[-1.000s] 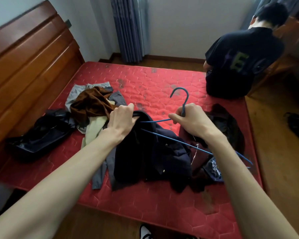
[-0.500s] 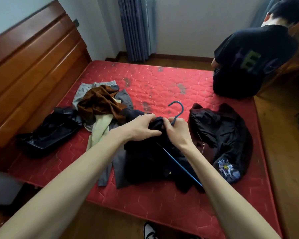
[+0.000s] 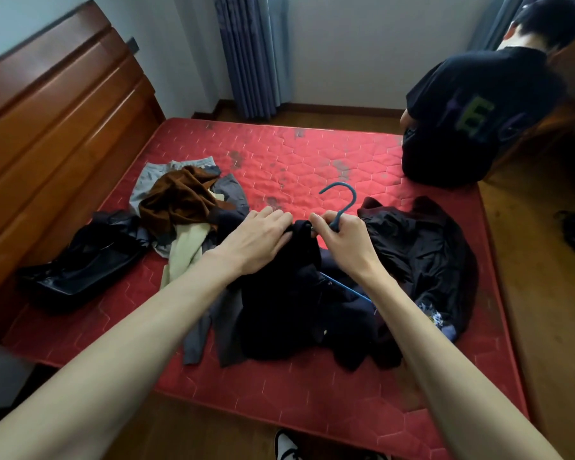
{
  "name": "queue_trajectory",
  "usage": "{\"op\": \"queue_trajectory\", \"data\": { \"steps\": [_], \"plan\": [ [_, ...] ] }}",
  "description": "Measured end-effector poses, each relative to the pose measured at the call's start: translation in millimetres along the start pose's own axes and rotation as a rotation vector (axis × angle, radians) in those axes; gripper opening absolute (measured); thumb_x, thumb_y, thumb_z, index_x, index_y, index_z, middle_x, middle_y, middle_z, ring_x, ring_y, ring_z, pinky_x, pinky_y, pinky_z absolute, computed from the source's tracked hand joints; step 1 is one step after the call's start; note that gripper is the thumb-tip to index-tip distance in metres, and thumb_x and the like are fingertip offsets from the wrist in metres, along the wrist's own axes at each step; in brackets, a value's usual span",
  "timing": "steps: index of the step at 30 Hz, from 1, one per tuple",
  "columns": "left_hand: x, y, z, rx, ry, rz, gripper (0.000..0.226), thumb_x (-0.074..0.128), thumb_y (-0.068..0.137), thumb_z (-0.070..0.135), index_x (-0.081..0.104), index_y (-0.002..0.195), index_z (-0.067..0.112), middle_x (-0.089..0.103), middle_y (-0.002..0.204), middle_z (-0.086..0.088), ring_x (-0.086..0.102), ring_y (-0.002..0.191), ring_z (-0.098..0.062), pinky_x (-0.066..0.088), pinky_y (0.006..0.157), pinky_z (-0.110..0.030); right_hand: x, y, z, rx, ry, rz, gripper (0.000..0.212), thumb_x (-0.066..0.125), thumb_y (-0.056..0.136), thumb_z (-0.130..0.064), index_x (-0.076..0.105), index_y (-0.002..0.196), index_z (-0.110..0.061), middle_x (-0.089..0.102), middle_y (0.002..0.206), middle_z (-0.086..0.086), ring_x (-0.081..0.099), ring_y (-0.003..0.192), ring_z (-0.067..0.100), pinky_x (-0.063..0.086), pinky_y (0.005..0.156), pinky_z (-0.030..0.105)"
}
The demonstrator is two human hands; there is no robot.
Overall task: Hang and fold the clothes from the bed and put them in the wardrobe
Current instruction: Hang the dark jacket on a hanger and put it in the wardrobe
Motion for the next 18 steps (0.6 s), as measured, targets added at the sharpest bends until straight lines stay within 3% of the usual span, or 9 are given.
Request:
{"op": "queue_trajectory", "data": {
  "steps": [3, 6, 8, 10, 13, 15, 18],
  "plan": [
    [3.8, -4.6, -7.5, -0.064, -0.088, 0.022, 0.039, 0.023, 0.099, 0.044, 0.049, 0.102, 0.015, 0.056, 0.096, -0.004, 0.053, 0.093, -0.03, 0.042, 0.082, -0.048, -4.6, -1.3, -3.5, -0.036, -0.177, 0.032, 0.028, 0.064, 0.099, -0.045, 0.065, 0.082, -0.023, 0.049, 0.057, -0.007, 0.045, 0.055, 0.011, 0.041, 0.062, 0.037],
    [-0.8, -10.5, -23.5, -0.173, -0.251, 0.066, 0.035, 0.027, 0.097, 0.048, 0.048, 0.099, 0.019, 0.056, 0.095, -0.004, 0.051, 0.094, -0.031, 0.041, 0.083, -0.05, -8.0, -9.0, 5.0, -0.117, -0.372, 0.07, 0.023, 0.064, 0.098, -0.045, 0.068, 0.111, -0.027, 0.062, 0.073, -0.008, 0.056, 0.075, 0.013, 0.048, 0.076, 0.038],
    [-4.1, -14.0, -32.9, -0.223, -0.315, 0.079, 0.025, 0.032, 0.097, 0.048, 0.043, 0.096, 0.025, 0.056, 0.094, 0.0, 0.049, 0.093, -0.027, 0.04, 0.087, -0.053, -17.6, -21.4, 12.7, -0.234, -0.521, 0.218, 0.041, 0.068, 0.096, -0.04, 0.063, 0.132, -0.021, 0.068, 0.098, -0.006, 0.061, 0.101, 0.022, 0.045, 0.097, 0.041],
    [-9.4, -17.6, -41.8, -0.272, -0.372, 0.117, 0.022, 0.039, 0.098, 0.044, 0.044, 0.092, 0.023, 0.054, 0.089, 0.003, 0.048, 0.092, -0.023, 0.039, 0.09, -0.054, -31.1, -36.2, 28.5, -0.245, -0.623, 0.406, 0.07, 0.074, 0.09, -0.043, 0.05, 0.147, -0.012, 0.061, 0.127, 0.004, 0.055, 0.123, 0.03, 0.035, 0.113, 0.043],
    [-19.0, -23.2, -52.8, -0.351, -0.464, 0.207, 0.021, 0.048, 0.104, 0.032, 0.051, 0.097, 0.013, 0.051, 0.085, 0.007, 0.049, 0.095, -0.024, 0.037, 0.097, -0.053, -49.4, -63.0, 65.8, -0.027, -0.518, 0.586, 0.106, 0.074, 0.083, -0.062, 0.028, 0.158, -0.004, 0.034, 0.16, 0.015, 0.031, 0.149, 0.031, 0.017, 0.124, 0.038],
    [-24.1, -26.9, -56.0, -0.401, -0.53, 0.232, 0.019, 0.05, 0.106, 0.027, 0.054, 0.1, 0.01, 0.051, 0.086, 0.012, 0.05, 0.098, -0.025, 0.037, 0.1, -0.052, -52.3, -79.1, 104.9, 0.192, -0.338, 0.656, 0.122, 0.067, 0.081, -0.073, 0.012, 0.163, -0.002, 0.015, 0.169, 0.02, 0.014, 0.157, 0.029, 0.012, 0.128, 0.04],
    [-29.2, -30.3, -60.2, -0.424, -0.611, 0.248, 0.017, 0.048, 0.106, 0.031, 0.055, 0.099, 0.017, 0.06, 0.091, 0.004, 0.055, 0.103, -0.026, 0.039, 0.103, -0.058, -20.7, -82.9, 150.0, 0.41, -0.117, 0.43, 0.123, 0.063, 0.08, -0.075, 0.007, 0.164, -0.005, 0.011, 0.171, 0.016, 0.01, 0.158, 0.021, 0.013, 0.129, 0.04]
  ]
}}
Point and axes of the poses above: each hand's wrist, its own y-axis towards the middle knuckle, its own x-axis out of the palm, z = x × y, the point moved 8 cm from there along y, towards the middle knuckle
